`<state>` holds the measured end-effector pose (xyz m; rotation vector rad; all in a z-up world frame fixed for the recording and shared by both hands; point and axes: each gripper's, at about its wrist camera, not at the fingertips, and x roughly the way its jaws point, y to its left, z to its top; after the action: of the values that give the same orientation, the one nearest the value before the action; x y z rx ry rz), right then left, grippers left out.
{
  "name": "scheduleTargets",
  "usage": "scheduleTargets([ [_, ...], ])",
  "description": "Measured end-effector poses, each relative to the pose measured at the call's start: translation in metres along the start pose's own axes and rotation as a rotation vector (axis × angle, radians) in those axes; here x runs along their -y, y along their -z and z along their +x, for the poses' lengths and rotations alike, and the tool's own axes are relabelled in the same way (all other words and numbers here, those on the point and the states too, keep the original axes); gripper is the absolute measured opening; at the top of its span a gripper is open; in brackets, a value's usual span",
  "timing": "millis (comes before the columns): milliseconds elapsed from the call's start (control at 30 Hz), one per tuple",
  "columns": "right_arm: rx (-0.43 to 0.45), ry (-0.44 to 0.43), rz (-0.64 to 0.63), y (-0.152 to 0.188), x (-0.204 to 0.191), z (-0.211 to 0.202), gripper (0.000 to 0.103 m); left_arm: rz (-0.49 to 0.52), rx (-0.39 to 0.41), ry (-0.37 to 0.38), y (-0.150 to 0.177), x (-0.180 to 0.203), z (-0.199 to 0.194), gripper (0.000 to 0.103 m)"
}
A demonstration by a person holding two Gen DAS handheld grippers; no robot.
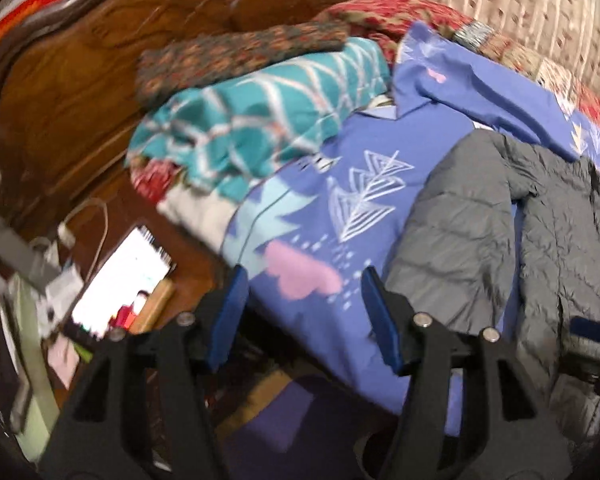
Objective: Fold large clothes
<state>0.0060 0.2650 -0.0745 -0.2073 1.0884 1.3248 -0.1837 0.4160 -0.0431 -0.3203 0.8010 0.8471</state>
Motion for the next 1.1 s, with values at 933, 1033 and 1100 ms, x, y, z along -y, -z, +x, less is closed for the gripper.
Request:
scheduleTargets([
  [933,0.159,0.719,0.165,-0.053,0.286,-0.239,0.024,0.221,0.093,0.284,-0.068,0.186,0.015,0.057],
  [1033,0.184,0.759,0.284,-0.047,0.347,-0.239,0.024,0.281,0.099,0.336,-0.091,0.251,0.033,0.057],
  [1100,0.209,0.729,0.45,-0.037,0.385,-0.24,0.028,0.337,0.089,0.357,-0.105,0.298,0.052,0.057],
])
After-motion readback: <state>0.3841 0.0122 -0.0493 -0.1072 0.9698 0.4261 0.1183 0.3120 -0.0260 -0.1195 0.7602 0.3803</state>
